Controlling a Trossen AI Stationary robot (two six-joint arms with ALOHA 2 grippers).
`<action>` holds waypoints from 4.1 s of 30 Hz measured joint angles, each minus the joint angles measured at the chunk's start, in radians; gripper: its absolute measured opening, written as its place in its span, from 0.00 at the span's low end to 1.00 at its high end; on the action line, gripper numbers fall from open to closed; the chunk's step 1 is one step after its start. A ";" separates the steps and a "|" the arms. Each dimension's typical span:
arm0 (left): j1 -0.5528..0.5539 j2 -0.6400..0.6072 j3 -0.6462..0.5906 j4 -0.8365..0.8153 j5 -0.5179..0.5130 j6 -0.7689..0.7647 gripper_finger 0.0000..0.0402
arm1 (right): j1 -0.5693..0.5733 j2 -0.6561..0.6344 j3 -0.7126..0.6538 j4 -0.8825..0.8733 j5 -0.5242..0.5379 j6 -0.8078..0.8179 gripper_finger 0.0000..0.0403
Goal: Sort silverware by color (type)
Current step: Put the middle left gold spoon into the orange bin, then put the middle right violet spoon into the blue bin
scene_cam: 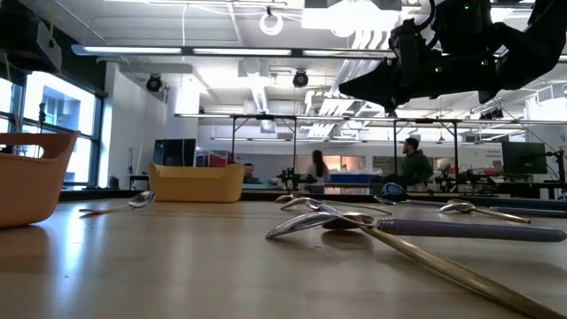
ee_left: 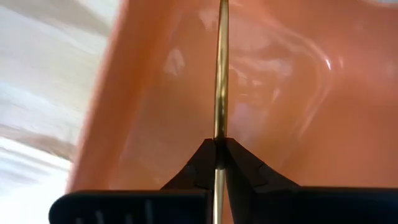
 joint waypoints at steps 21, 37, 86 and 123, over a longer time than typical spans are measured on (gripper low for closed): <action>0.047 0.000 0.000 0.007 -0.006 0.036 0.01 | 0.000 0.000 0.000 0.000 0.000 -0.001 0.00; 0.043 0.000 -0.093 0.082 0.056 0.021 0.02 | 0.000 0.000 0.000 0.000 0.000 -0.002 0.00; 0.648 -0.221 -0.531 1.464 0.167 -0.235 0.00 | 0.125 -0.253 0.000 -0.257 0.300 0.035 0.00; 1.193 -0.211 -0.609 1.737 0.445 -0.308 0.00 | 0.039 -0.264 0.348 -1.785 0.235 0.460 0.39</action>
